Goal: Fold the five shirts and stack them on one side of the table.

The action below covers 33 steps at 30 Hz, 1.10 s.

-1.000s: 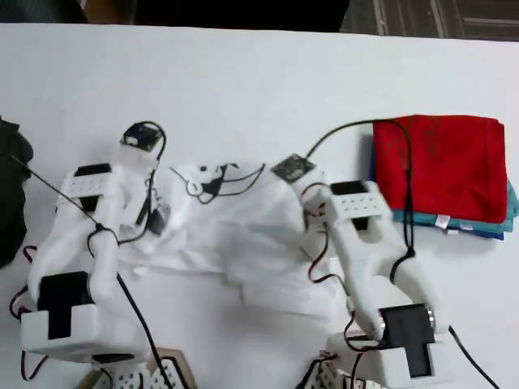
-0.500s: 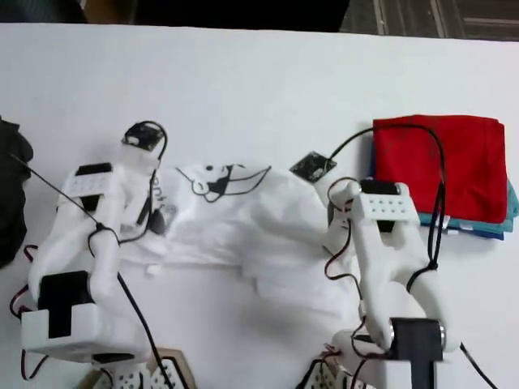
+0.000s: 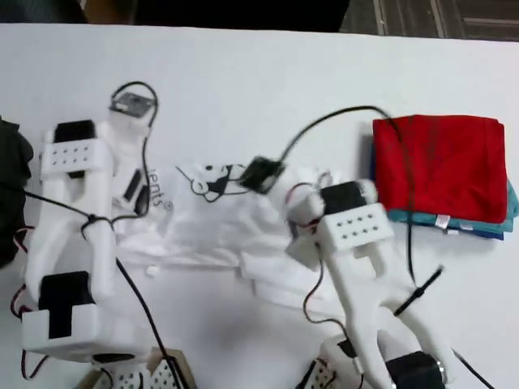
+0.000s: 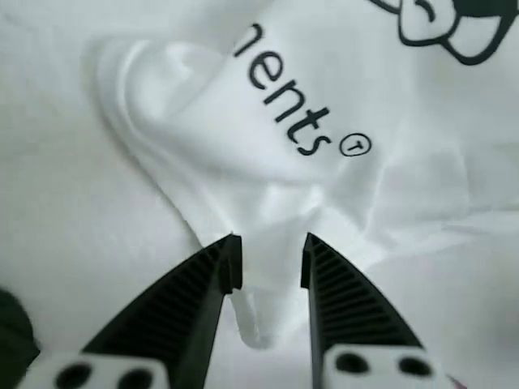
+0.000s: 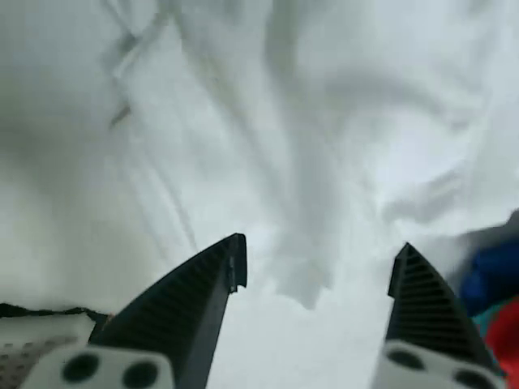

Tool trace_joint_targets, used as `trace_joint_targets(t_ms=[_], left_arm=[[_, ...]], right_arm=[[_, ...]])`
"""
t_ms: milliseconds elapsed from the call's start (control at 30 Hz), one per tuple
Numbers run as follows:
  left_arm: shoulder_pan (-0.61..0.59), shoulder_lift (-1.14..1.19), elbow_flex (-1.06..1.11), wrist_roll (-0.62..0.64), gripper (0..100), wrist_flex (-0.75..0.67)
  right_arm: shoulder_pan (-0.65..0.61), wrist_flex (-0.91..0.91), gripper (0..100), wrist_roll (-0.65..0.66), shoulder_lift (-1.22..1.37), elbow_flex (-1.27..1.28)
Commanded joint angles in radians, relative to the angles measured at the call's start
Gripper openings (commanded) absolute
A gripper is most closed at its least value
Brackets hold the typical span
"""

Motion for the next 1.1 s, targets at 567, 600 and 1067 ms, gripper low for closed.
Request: trace_joint_targets(t_ms=[567, 600, 1067], left_arm=[[0.051, 0.258, -0.036, -0.006, 14, -0.207], [0.051, 0.299, -0.071, -0.006, 14, -0.186], [-0.155, 0.884, -1.115, -0.072, 14, 0.227]], right_arm=[[0.199, -0.166, 28.3, -0.227, 0.958, -0.779], [0.2, -0.148, 28.3, -0.227, 0.984, -0.829], [0.153, 0.173, 28.3, -0.15, 1.397, -1.625]])
